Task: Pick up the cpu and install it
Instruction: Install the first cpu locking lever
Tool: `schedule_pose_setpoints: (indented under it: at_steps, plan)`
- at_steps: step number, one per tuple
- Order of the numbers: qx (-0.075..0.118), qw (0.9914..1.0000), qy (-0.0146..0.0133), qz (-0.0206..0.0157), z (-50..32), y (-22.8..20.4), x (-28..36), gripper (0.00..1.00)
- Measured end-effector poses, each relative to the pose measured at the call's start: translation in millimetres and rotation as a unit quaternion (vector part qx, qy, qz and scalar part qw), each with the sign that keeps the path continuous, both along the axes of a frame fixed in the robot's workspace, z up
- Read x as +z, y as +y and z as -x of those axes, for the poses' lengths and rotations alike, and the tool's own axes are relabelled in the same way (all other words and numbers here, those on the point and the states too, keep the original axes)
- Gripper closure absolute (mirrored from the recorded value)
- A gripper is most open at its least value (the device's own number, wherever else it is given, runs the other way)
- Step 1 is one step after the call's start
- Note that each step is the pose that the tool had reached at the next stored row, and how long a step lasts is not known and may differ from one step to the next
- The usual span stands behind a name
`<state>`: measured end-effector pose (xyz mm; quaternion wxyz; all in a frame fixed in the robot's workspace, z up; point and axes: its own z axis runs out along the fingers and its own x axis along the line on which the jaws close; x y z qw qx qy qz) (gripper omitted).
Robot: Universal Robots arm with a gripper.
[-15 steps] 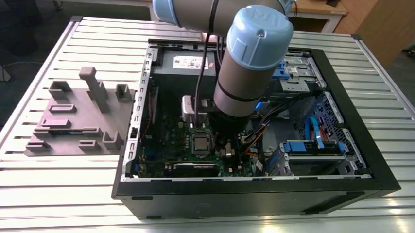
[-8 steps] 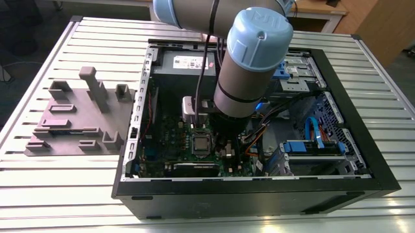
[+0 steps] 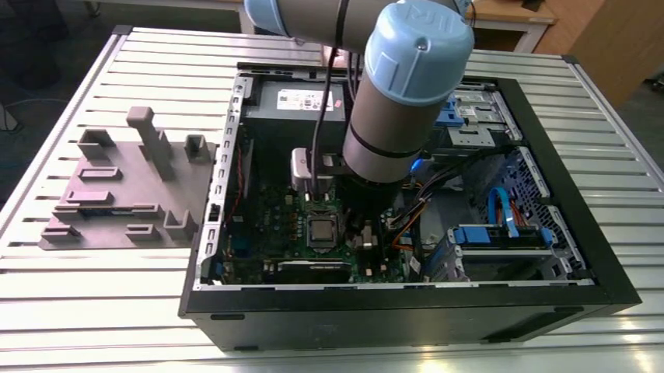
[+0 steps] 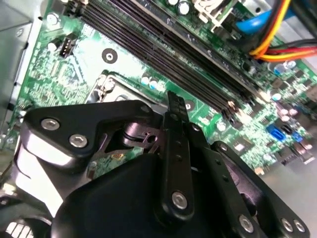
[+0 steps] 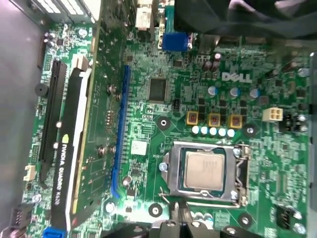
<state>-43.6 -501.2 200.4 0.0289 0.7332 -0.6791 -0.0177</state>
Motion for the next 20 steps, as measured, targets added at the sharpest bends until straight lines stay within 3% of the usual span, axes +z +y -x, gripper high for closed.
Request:
schedule_pose_setpoints:
  at_steps: [5, 20]
  plan:
    - [0.0, 1.0, 0.0001, 0.0001, 0.0, 0.0, 12.8, 0.89]
    - [0.0, 1.0, 0.0, 0.0001, 0.0, 0.0, 13.1, 0.89]
